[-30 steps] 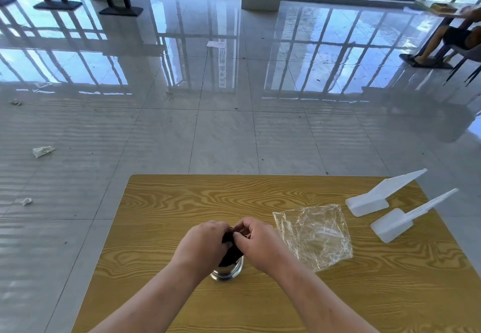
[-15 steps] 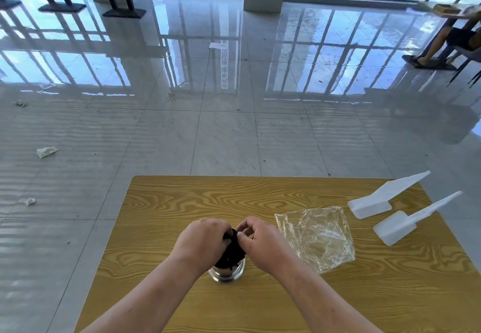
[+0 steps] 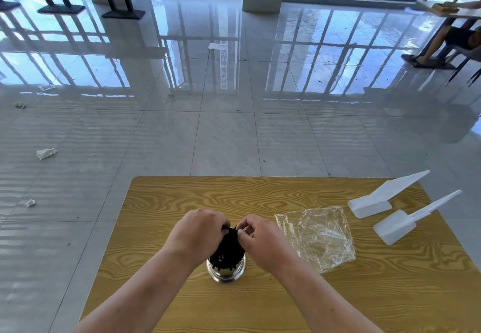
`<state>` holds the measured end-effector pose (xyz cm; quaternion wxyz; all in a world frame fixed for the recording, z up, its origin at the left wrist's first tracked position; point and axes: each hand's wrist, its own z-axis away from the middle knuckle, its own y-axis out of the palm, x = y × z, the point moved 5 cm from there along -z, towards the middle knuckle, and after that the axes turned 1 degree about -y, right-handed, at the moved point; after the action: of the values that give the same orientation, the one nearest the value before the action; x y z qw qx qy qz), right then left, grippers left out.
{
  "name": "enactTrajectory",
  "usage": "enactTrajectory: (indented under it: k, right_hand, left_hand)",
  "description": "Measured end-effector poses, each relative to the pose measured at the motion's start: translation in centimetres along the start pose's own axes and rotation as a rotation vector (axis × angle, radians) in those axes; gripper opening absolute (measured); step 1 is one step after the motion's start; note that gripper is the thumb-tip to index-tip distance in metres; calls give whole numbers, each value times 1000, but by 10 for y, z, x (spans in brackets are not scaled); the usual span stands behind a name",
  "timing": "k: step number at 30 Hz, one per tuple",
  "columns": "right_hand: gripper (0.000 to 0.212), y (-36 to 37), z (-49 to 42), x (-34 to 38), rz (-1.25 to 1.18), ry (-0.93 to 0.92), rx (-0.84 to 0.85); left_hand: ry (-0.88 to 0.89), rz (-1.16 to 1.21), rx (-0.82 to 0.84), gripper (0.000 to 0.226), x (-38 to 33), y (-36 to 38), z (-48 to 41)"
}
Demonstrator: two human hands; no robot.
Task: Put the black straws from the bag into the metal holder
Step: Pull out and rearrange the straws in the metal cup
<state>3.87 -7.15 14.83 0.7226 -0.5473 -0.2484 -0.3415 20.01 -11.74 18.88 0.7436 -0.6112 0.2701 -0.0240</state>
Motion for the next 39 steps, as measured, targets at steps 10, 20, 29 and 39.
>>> enactTrajectory:
  k: [10, 20, 29, 39]
  right_hand:
    - [11, -2, 3, 4, -5, -3, -26]
    - [12, -5, 4, 8, -13, -40, -52]
    - [16, -22, 6, 0, -100, -64, -121]
    - [18, -32, 7, -19, -261, -12, -129]
  left_hand:
    - [75, 42, -108, 10, -2, -36, 0]
    - [76, 86, -170, 8, -5, -76, 11]
    - [5, 173, -236, 11, 8, -110, 21]
    - [-73, 287, -323, 19, 18, -143, 24]
